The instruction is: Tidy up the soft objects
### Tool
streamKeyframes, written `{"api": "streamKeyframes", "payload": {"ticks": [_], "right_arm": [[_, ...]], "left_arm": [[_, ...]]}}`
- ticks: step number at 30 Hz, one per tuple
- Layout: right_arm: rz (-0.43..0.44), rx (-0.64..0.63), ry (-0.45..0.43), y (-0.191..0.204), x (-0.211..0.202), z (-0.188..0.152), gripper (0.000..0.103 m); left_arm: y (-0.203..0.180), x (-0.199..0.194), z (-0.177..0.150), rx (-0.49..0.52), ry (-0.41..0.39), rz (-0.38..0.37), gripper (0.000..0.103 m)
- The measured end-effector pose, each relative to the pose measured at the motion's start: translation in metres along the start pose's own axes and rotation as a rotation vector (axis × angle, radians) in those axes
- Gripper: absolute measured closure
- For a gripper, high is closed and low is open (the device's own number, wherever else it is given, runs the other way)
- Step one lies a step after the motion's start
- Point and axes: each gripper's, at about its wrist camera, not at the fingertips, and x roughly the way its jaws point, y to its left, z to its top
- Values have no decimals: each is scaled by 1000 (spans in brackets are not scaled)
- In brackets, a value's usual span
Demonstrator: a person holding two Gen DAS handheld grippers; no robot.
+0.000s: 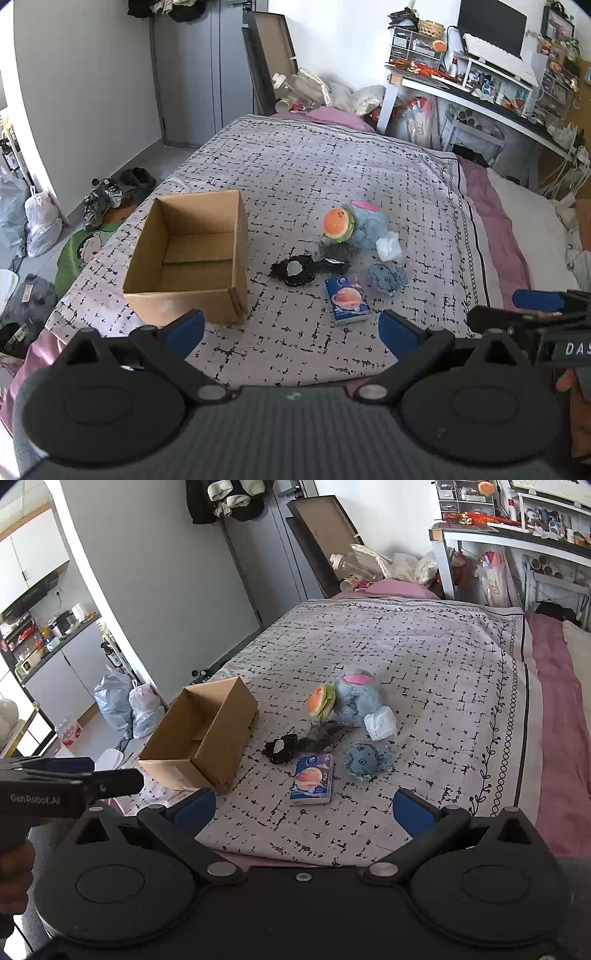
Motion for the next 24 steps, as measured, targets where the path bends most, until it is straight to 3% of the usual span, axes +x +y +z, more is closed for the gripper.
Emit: {"api": "streamKeyframes", "payload": {"ticks": [24], "right_arm": [[-31, -44, 5, 8, -1, -1, 0]], "left_arm": [[4, -4, -2, -22, -6, 2, 3]]}}
